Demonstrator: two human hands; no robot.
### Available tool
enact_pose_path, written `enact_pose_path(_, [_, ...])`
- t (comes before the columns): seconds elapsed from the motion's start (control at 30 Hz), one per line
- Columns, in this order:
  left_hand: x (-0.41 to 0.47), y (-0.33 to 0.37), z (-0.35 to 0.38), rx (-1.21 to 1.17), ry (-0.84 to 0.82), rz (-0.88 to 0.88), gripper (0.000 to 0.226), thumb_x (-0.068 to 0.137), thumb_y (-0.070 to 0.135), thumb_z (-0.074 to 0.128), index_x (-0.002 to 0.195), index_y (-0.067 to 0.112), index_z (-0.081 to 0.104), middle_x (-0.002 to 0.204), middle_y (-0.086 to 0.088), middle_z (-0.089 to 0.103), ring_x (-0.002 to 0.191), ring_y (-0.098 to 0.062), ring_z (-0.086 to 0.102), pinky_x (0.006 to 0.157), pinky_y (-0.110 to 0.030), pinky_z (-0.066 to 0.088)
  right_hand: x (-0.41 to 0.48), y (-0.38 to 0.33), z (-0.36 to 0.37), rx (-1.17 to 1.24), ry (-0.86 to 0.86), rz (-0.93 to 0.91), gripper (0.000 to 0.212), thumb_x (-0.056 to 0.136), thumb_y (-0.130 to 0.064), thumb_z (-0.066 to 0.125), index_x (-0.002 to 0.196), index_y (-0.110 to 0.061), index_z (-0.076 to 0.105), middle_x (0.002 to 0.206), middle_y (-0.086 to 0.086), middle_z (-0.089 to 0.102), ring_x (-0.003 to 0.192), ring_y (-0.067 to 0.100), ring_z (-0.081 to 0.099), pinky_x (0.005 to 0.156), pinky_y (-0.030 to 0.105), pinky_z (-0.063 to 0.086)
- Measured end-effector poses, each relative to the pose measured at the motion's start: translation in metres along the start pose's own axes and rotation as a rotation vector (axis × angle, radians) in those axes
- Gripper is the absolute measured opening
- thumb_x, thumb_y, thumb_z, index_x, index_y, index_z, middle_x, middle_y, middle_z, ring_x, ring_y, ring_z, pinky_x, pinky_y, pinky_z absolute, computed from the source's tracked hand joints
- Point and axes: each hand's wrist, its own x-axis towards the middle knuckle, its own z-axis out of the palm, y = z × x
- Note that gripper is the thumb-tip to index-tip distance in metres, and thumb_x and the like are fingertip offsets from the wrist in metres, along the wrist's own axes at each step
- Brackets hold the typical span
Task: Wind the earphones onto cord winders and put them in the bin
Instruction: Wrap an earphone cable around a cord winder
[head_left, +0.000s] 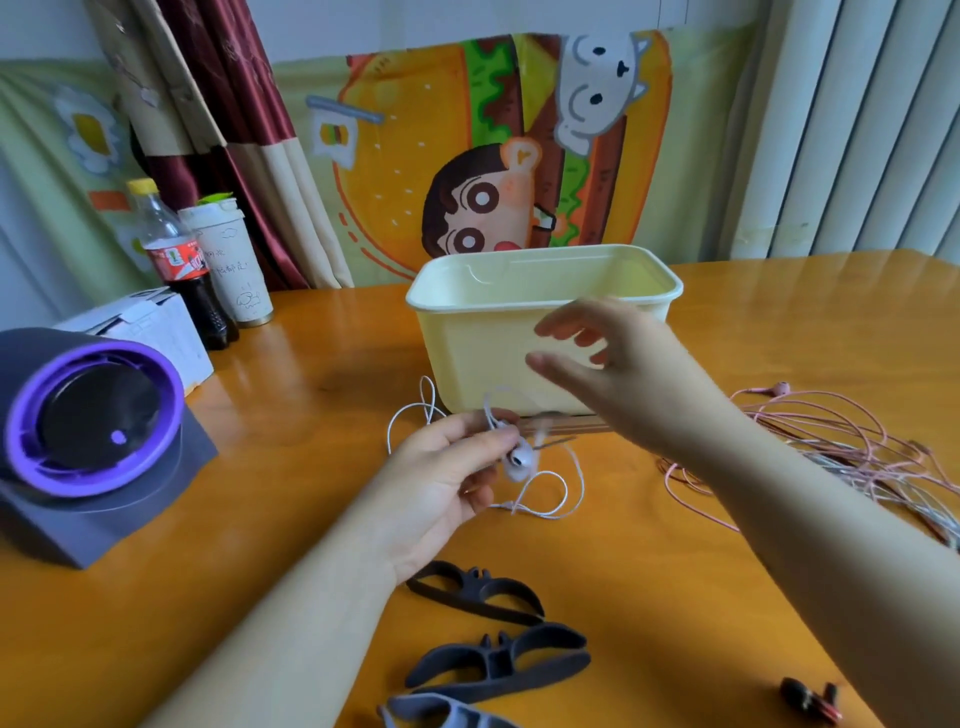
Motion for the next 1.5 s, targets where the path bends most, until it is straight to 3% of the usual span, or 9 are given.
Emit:
enact_pose_path(0.2, [0.001,0.004,-0.001,-0.245,0.180,-0.001,0.028,0.073,0.016,0.071,0.101,0.011,0.071,0.065,0.001,0.064,0.050,-0.004,0.048,0.045,-0.014,0.040,-0.017,-0.019,0.010,-0.012,-0.213,-0.197,0.017,0.077,-0.027,0.077,0.090,-0.022,0.068,0.080,-0.011,0.062,0.071,0.002,0.058,0.063,0.012,0.045])
enact_pose_path(0.47, [-0.001,0.004,0.001,-0.255,0.216,0.036,0.015,0.086,0.015,0.066,0.100,0.014,0.070,0.064,0.002,0.064,0.057,-0.007,0.048,0.054,-0.017,0.038,-0.023,-0.015,0.031,0.017,-0.047,-0.154,0.005,0.080,-0.021,0.075,0.081,-0.017,0.073,0.075,-0.008,0.068,0.066,-0.002,0.059,0.065,0.008,0.045])
enact_pose_path(0.73, [-0.004,0.007,0.004,-0.224,0.180,0.199,0.026,0.067,0.025,0.069,0.092,0.019,0.068,0.071,0.004,0.063,0.061,-0.003,0.053,0.058,-0.017,0.039,-0.019,-0.017,0.027,1.170,-0.414,0.707,0.013,0.088,-0.011,0.060,0.083,-0.005,0.071,0.071,0.004,0.068,0.060,0.010,0.064,0.058,0.018,0.054])
enact_pose_path(0.9, [-0.006,0.007,0.004,-0.163,0.162,0.237,0.028,0.066,0.029,0.069,0.092,0.019,0.067,0.071,0.001,0.063,0.060,-0.003,0.055,0.056,-0.016,0.039,-0.020,-0.015,0.030,1.417,-0.492,0.919,0.022,0.090,-0.012,0.057,0.074,-0.006,0.071,0.065,0.004,0.061,0.053,0.011,0.061,0.052,0.019,0.054])
enact_pose_path(1.03, [-0.007,0.007,0.007,-0.170,0.171,0.238,0.021,0.069,0.029,0.067,0.088,0.019,0.067,0.066,0.002,0.064,0.057,-0.002,0.055,0.059,-0.020,0.036,-0.021,-0.011,0.035,1.231,-0.365,0.779,0.012,0.091,-0.011,0.058,0.088,-0.006,0.068,0.066,0.003,0.059,0.055,0.013,0.058,0.054,0.022,0.052])
enact_pose_path(1.17, [-0.004,0.008,0.003,-0.248,0.236,0.170,0.015,0.071,0.030,0.067,0.079,0.017,0.066,0.068,0.002,0.065,0.056,-0.003,0.052,0.060,-0.020,0.034,-0.024,-0.018,0.034,0.794,-0.184,0.402,0.007,0.085,-0.009,0.067,0.082,-0.010,0.061,0.072,0.005,0.061,0.061,0.013,0.060,0.063,0.027,0.052])
enact_pose_path(1.3, [-0.005,0.007,0.003,-0.301,0.206,0.088,0.031,0.077,0.033,0.067,0.102,0.015,0.067,0.090,-0.003,0.068,0.053,-0.001,0.050,0.058,-0.017,0.034,-0.031,-0.022,0.038,0.354,-0.072,-0.041,0.014,0.079,-0.013,0.076,0.086,-0.019,0.065,0.087,-0.003,0.064,0.072,0.006,0.064,0.068,0.020,0.053])
enact_pose_path(1.4, [-0.008,0.008,0.006,-0.363,0.210,0.031,0.026,0.070,0.031,0.071,0.093,0.018,0.070,0.080,-0.001,0.071,0.055,-0.004,0.053,0.060,-0.018,0.037,-0.030,-0.018,0.043,0.239,0.013,-0.126,0.012,0.079,-0.010,0.075,0.088,-0.017,0.071,0.088,-0.008,0.061,0.075,0.005,0.063,0.069,0.018,0.053])
enact_pose_path(1.5, [-0.009,0.008,0.009,-0.394,0.208,0.020,0.044,0.069,0.031,0.071,0.110,0.014,0.070,0.075,0.000,0.071,0.055,-0.004,0.054,0.060,-0.019,0.038,-0.030,-0.017,0.043,0.215,0.016,-0.099,0.011,0.080,-0.012,0.075,0.089,-0.018,0.074,0.088,-0.009,0.062,0.073,0.005,0.064,0.068,0.018,0.052])
